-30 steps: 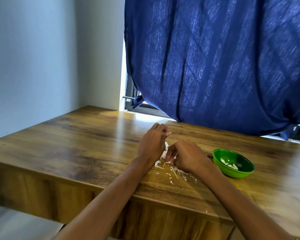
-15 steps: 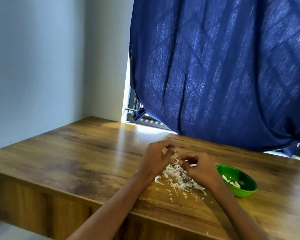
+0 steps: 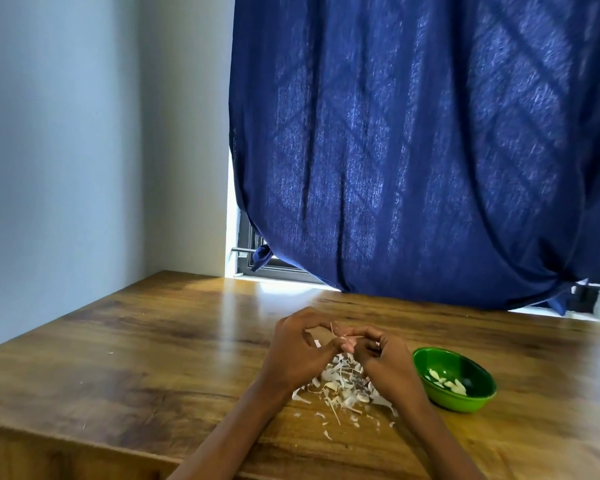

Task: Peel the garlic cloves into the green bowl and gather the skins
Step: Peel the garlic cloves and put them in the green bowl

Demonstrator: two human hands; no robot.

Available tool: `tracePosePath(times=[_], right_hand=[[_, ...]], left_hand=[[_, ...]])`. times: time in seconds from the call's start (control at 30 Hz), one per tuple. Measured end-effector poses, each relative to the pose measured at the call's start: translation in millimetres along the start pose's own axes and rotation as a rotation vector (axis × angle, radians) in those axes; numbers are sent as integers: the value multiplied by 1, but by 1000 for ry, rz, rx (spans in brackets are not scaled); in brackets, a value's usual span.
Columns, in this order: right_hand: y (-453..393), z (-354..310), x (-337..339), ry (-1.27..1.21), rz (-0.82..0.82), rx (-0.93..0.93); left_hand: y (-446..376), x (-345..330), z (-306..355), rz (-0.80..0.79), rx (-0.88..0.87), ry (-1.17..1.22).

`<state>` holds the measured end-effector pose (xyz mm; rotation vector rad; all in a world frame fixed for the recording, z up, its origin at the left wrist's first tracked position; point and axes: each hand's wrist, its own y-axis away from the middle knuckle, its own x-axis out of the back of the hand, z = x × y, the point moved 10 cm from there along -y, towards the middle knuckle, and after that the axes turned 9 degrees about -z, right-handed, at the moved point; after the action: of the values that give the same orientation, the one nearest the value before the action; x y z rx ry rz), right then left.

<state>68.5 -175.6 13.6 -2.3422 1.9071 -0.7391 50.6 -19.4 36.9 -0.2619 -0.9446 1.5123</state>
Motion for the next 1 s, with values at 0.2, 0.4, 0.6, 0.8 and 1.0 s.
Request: tracePosePath(times=[0.2,0.4,0.6,0.8,1.0], right_hand=[[4,11,-1,-111,-24,-103],[9,-1,-3,-78,-41,-5],[10,-3,2,-25,-8,18],[12,14,1,-321,-31,-125],[13,22,-9,-500,-112,-210]], left_hand=[[-1,-5,-8,-36,8,-6],[-1,-6,-6,-31,-26,-64],[0,-6,-2,-20,-38,-37],[3,-13,5,-50,-15,39],[4,-14,15,-59,-81,30]])
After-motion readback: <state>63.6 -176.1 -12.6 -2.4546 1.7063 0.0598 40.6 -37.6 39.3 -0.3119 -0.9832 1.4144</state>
